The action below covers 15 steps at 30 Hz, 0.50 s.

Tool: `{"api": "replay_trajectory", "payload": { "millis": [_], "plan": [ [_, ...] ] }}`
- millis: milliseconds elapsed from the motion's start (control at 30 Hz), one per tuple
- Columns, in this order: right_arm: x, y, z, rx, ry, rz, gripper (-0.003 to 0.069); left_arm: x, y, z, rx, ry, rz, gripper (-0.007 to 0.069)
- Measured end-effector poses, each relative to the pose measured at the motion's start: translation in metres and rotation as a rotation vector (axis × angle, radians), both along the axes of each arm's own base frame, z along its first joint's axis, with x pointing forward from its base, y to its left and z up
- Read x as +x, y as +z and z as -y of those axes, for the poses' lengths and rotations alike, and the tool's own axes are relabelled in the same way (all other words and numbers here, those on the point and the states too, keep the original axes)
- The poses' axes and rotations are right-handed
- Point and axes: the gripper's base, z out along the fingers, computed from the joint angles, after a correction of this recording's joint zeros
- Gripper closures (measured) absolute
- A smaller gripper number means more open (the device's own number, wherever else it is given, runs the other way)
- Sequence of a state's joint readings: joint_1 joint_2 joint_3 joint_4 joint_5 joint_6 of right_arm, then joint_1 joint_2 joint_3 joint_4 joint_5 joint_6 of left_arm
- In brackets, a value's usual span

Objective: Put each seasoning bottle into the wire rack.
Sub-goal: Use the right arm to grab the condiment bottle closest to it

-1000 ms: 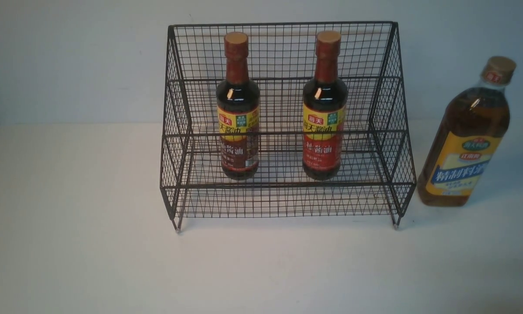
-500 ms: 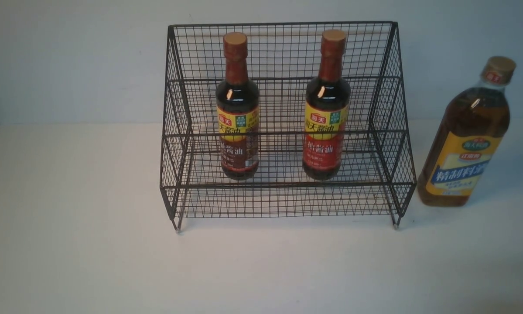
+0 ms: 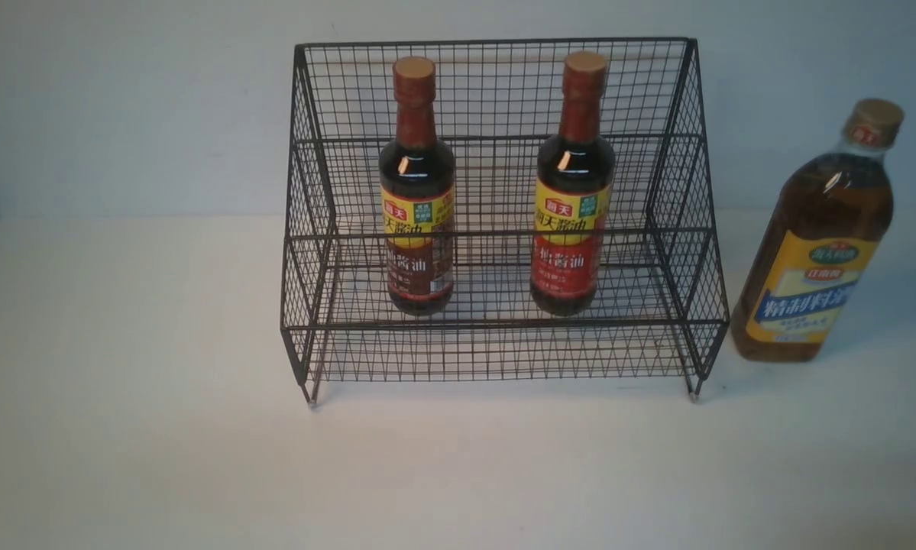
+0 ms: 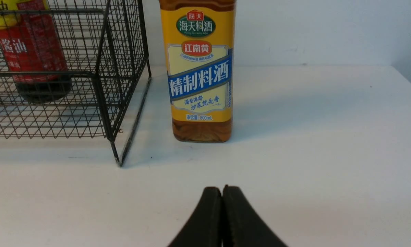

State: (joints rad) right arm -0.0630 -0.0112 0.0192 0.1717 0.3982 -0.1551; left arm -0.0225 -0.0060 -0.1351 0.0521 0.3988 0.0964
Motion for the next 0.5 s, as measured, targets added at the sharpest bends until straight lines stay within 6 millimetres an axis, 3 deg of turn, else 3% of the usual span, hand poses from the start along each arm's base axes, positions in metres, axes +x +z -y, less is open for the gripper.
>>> {"api": "replay_trajectory", "payload": {
  "millis": [67, 200, 500],
  "plan": [
    [0.0, 0.0, 0.0, 0.0, 0.0, 0.0, 0.0673, 0.004, -0.024, 0.0, -0.033, 0.019, -0.06, 0.0629],
    [0.0, 0.0, 0.0, 0.0, 0.0, 0.0, 0.0673, 0.006, -0.05, 0.0, -0.062, 0.026, -0.138, 0.0629],
    [0.0, 0.0, 0.0, 0.0, 0.0, -0.001, 0.0673, 0.006, -0.052, 0.0, -0.092, 0.033, -0.143, 0.0629]
  ]
}}
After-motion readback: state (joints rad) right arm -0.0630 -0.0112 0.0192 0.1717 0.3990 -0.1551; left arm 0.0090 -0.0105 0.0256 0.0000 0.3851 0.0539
